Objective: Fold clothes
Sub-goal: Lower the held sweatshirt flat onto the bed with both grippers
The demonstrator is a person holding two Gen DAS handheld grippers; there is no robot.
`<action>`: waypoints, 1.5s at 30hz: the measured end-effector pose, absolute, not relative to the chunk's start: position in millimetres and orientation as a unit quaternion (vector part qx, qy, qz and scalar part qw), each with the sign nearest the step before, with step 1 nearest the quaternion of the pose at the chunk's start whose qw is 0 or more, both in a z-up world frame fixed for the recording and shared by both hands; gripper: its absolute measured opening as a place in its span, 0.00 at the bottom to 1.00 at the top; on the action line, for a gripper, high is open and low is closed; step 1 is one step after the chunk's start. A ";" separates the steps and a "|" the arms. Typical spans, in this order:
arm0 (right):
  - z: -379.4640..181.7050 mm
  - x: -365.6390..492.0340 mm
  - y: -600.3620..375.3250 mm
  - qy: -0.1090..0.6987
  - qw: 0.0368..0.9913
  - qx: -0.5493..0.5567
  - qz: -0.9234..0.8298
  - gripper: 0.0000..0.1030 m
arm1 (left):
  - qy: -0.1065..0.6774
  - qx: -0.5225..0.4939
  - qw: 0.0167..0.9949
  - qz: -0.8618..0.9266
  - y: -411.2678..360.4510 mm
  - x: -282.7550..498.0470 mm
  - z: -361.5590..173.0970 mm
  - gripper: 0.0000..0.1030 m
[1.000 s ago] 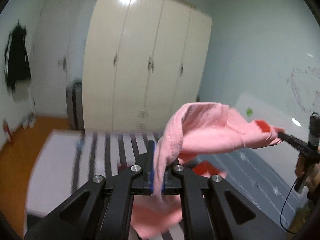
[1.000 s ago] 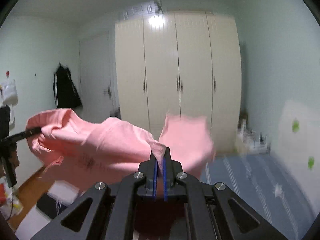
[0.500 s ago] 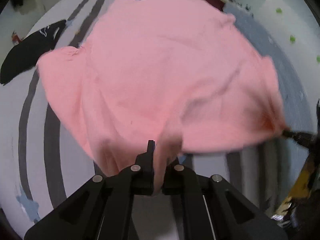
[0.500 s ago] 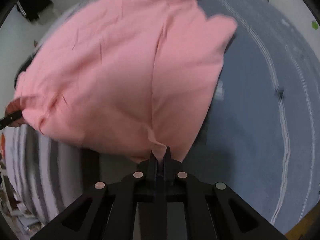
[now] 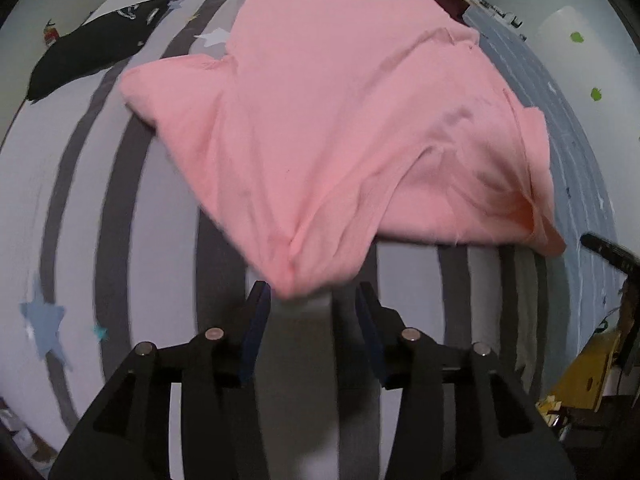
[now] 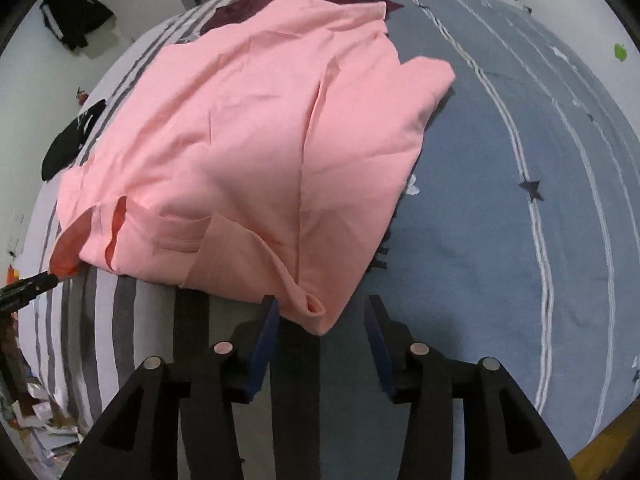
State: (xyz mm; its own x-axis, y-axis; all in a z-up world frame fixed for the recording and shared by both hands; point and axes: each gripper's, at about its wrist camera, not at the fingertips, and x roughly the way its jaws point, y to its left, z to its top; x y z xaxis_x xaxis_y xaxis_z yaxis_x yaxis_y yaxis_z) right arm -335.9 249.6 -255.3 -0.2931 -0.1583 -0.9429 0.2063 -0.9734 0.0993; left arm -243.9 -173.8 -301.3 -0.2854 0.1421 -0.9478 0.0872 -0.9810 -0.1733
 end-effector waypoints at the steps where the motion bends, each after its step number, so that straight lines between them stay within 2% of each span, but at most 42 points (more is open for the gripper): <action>1: -260.7 -337.9 249.6 0.019 0.110 0.582 -0.806 0.41 | -0.101 -0.598 0.012 0.795 -177.4 -244.1 -299.8 0.40; 6: -267.3 -364.8 245.8 -0.019 0.110 0.559 -0.822 0.41 | -0.140 -0.571 -0.014 0.809 -195.0 -256.7 -285.2 0.40; 8: -266.6 -369.7 227.3 -0.007 0.136 0.543 -0.829 0.42 | -0.129 -0.553 0.004 0.823 -183.0 -264.5 -276.0 0.41; 12: -279.7 -371.3 189.6 0.031 0.177 0.535 -0.825 0.51 | -0.083 -0.532 0.042 0.841 -140.3 -280.7 -273.6 0.47; 19: -310.0 -372.2 178.2 0.038 0.178 0.549 -0.816 0.51 | -0.045 -0.539 0.054 0.839 -121.3 -312.5 -311.0 0.47; 20: -313.2 -371.6 179.0 0.035 0.180 0.551 -0.814 0.51 | -0.038 -0.540 0.061 0.838 -119.3 -316.2 -316.4 0.41; 21: -315.3 -370.8 179.2 0.033 0.184 0.553 -0.812 0.50 | -0.030 -0.542 0.065 0.837 -117.6 -317.4 -320.0 0.24; 22: -317.2 -369.9 179.2 0.031 0.189 0.555 -0.809 0.49 | -0.022 -0.544 0.066 0.836 -116.2 -316.6 -322.3 0.15; 23: -318.9 -368.5 179.0 0.029 0.197 0.557 -0.806 0.35 | -0.019 -0.544 0.067 0.836 -116.1 -314.6 -322.7 0.05; 24: -319.8 -366.5 178.4 0.030 0.202 0.559 -0.804 0.12 | -0.027 -0.544 0.071 0.836 -118.5 -311.0 -320.7 0.05; 25: -318.9 -363.2 178.1 0.031 0.208 0.558 -0.802 0.03 | -0.042 -0.543 0.074 0.835 -122.3 -305.7 -316.6 0.04; 26: -317.5 -359.6 177.9 0.032 0.215 0.558 -0.801 0.00 | -0.053 -0.541 0.075 0.836 -125.7 -298.7 -310.7 0.04; 32: -305.1 -311.9 185.0 0.020 0.258 0.564 -0.784 0.00 | -0.067 -0.549 0.070 0.830 -138.0 -228.1 -288.5 0.04; 37: -307.5 -279.2 196.0 0.029 0.245 0.567 -0.786 0.01 | -0.084 -0.567 0.062 0.817 -139.5 -184.1 -302.6 0.04; 38: -307.9 -278.7 199.0 0.026 0.236 0.564 -0.791 0.04 | -0.091 -0.568 0.059 0.816 -140.2 -179.9 -304.0 0.04; 40: -306.9 -282.1 200.0 0.032 0.226 0.548 -0.805 0.17 | -0.110 -0.560 0.047 0.820 -141.7 -175.9 -302.5 0.04; 42: -304.4 -290.6 199.9 0.033 0.221 0.530 -0.818 0.34 | -0.127 -0.552 0.034 0.823 -142.1 -173.1 -298.5 0.06; 44: -301.8 -298.3 198.8 0.041 0.216 0.515 -0.829 0.36 | -0.133 -0.546 0.025 0.827 -140.3 -169.3 -292.8 0.11; 45: -301.4 -301.8 196.5 0.052 0.214 0.506 -0.834 0.36 | -0.136 -0.545 0.022 0.827 -139.5 -166.1 -289.8 0.22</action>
